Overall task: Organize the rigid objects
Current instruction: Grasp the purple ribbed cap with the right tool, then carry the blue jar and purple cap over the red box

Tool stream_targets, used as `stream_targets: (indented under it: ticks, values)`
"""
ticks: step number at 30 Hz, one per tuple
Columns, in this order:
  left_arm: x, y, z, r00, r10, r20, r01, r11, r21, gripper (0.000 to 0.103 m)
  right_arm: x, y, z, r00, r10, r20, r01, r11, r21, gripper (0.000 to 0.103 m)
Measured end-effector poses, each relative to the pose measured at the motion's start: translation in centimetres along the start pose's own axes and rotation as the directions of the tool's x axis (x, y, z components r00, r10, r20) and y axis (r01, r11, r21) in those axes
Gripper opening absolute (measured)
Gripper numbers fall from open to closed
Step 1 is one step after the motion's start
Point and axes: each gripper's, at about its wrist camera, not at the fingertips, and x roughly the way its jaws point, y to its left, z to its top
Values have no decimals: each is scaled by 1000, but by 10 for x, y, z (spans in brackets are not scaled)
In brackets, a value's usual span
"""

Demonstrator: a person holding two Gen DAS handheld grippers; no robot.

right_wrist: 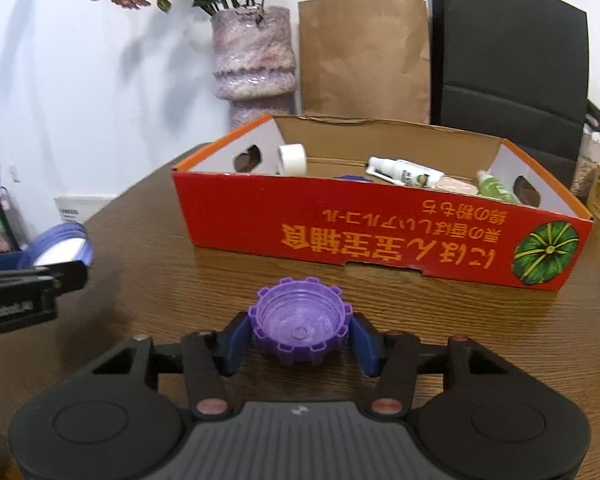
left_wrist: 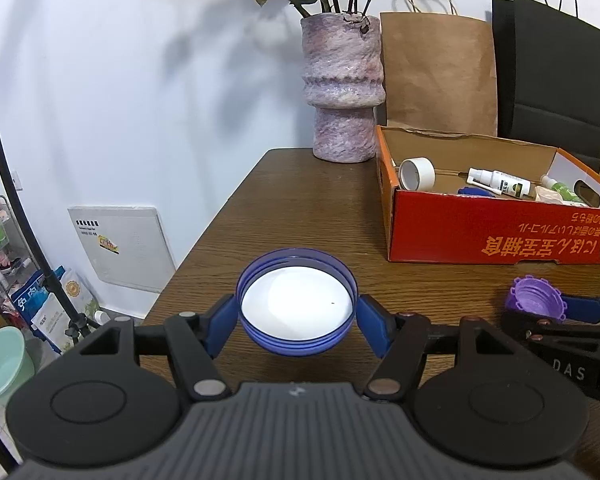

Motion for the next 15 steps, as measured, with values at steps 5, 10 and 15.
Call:
stream_targets:
  ticks: [5, 10, 15]
  values:
    - [-1, 0, 0, 1000, -1, 4, 1, 1000, 1, 67, -5, 0, -1, 1000, -3, 21, 3, 1000, -9, 53]
    - [-1, 0, -1, 1000, 3, 2, -3, 1000, 1, 67, -12, -2, -2, 999, 1, 39, -1, 1000, -5, 53]
    - [-5, -3, -3, 1000, 12, 16, -12, 1000, 5, 67, -20, -6, -4, 998, 6, 58, -6, 1000, 0, 53]
